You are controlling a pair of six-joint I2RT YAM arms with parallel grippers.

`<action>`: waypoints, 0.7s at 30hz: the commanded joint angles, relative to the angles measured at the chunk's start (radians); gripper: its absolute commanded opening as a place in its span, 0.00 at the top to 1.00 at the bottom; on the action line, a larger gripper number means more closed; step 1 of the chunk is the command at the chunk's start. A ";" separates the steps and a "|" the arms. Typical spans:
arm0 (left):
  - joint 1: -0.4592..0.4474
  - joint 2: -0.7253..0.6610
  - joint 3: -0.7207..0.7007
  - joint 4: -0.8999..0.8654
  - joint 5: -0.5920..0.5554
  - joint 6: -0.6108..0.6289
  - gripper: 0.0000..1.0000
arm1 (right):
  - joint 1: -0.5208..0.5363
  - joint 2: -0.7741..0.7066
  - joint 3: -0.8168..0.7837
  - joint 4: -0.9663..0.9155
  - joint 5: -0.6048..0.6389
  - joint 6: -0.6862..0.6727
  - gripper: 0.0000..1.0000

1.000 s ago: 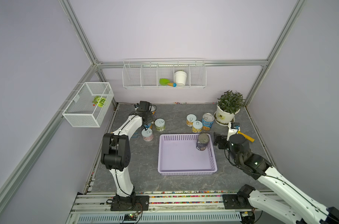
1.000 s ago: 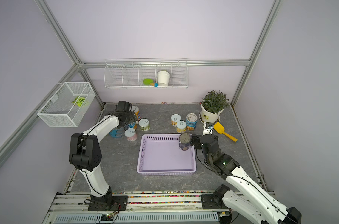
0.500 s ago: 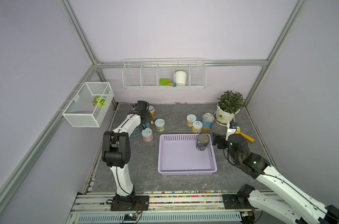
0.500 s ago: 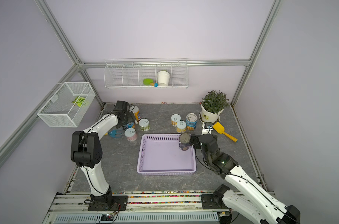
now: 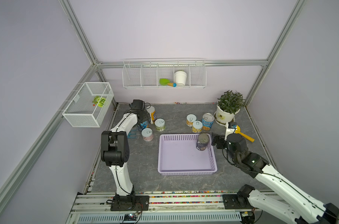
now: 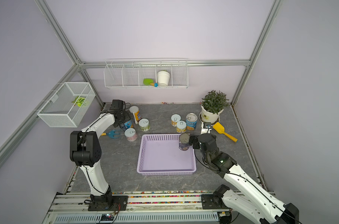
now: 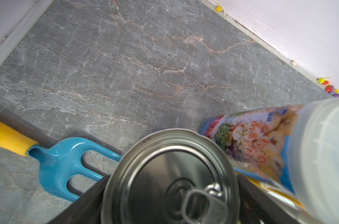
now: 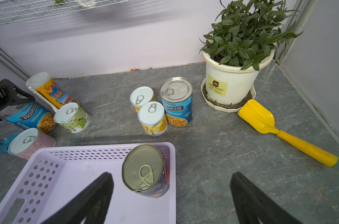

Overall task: Put the canned food in the basket
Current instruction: Pick up the canned food from the center of the board.

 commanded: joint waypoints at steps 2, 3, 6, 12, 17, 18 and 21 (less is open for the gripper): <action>0.009 0.027 0.015 -0.009 -0.009 0.006 0.15 | -0.005 0.001 -0.006 0.026 -0.010 -0.012 0.01; 0.009 0.025 0.016 -0.013 -0.009 0.003 0.18 | -0.004 0.002 -0.008 0.028 -0.011 -0.011 0.02; 0.009 0.011 0.014 -0.023 -0.025 -0.003 0.24 | -0.004 0.007 -0.006 0.030 -0.014 -0.012 0.02; -0.019 -0.051 -0.013 -0.043 -0.059 -0.013 0.28 | -0.004 0.016 -0.003 0.033 -0.018 -0.012 0.02; -0.067 -0.142 -0.040 -0.056 -0.100 -0.015 0.28 | -0.004 0.022 -0.007 0.042 -0.020 -0.011 0.02; -0.076 -0.165 -0.047 -0.057 -0.101 -0.016 0.28 | -0.004 0.026 -0.005 0.042 -0.019 -0.012 0.02; -0.114 -0.222 -0.061 -0.076 -0.121 -0.018 0.28 | -0.005 0.038 -0.002 0.041 -0.020 -0.012 0.02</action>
